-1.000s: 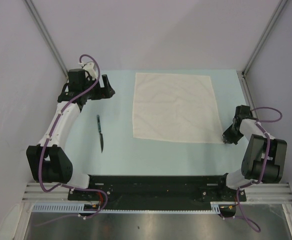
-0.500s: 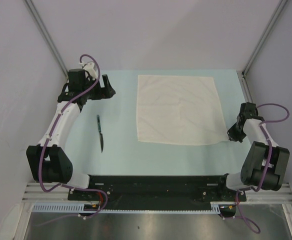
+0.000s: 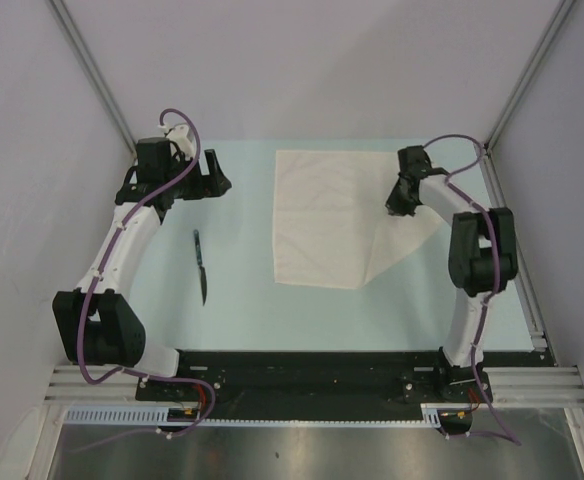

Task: Fold the napkin, place the utensils inside, and roll it up
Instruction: Fold the napkin

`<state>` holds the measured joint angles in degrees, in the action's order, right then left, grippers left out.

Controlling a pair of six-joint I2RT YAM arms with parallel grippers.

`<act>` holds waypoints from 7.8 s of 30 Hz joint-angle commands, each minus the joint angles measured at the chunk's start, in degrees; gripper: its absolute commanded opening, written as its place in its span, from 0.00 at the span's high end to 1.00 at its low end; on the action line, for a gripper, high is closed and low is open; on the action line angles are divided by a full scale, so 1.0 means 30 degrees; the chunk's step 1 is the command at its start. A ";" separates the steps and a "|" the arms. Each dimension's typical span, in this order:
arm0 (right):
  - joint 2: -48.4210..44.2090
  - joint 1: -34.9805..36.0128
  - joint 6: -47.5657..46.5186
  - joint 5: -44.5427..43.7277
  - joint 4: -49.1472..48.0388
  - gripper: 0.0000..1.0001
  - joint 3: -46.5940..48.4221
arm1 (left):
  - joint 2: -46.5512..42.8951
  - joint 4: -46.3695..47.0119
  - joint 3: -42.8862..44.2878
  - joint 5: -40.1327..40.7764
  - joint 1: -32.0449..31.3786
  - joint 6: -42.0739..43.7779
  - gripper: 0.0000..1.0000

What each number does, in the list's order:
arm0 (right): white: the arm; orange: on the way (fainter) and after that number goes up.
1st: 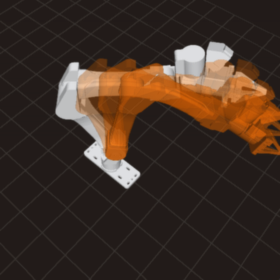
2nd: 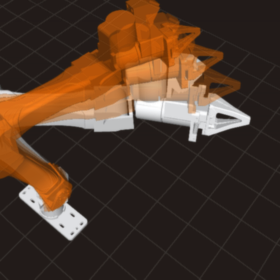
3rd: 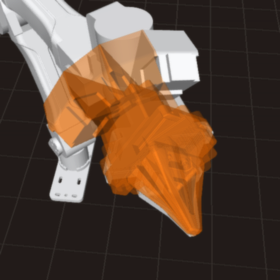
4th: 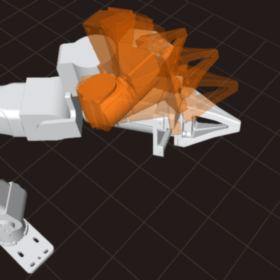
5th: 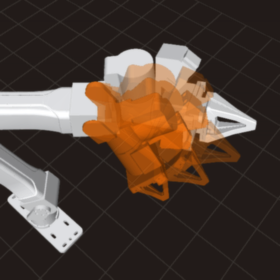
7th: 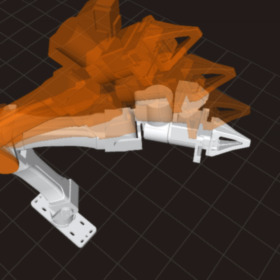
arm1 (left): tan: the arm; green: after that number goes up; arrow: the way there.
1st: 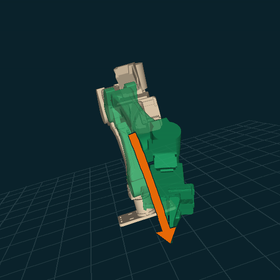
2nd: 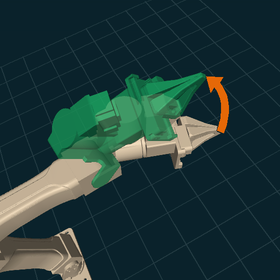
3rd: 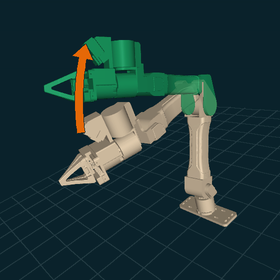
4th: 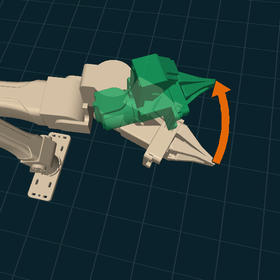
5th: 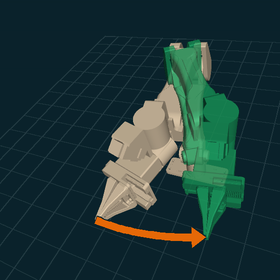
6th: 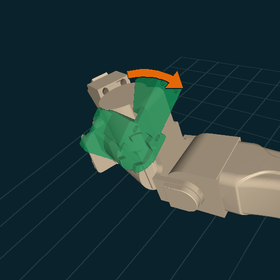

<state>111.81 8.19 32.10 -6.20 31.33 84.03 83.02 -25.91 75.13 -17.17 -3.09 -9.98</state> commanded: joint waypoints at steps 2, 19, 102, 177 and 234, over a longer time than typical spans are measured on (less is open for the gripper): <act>0.4151 0.2042 0.1077 0.1800 -0.1419 1.00 0.4854 | -0.0634 0.0141 0.0590 0.0068 0.0006 0.0455 0.09; 1.0335 0.4127 0.6905 0.5404 -1.2198 1.00 0.9517 | -0.0428 0.0082 0.0620 0.0039 0.0064 0.0455 0.09; 0.1115 0.0502 0.6939 0.8827 -1.9086 0.30 0.2467 | 0.0219 0.4943 -0.8077 0.0567 -0.7932 -0.5520 0.28; -0.5042 -0.1088 0.4184 1.1147 -1.5661 0.37 -0.6653 | -0.9367 -0.0525 -1.3510 0.4125 -1.4731 -0.8777 0.04; -0.8002 -0.1615 0.0581 1.1236 -1.0034 0.36 -0.7677 | 1.4689 0.4913 0.5688 -0.0722 -0.2104 -0.4057 1.00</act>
<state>87.92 3.62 34.04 27.05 1.87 61.49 127.48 -14.85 92.38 -18.31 -9.30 -22.06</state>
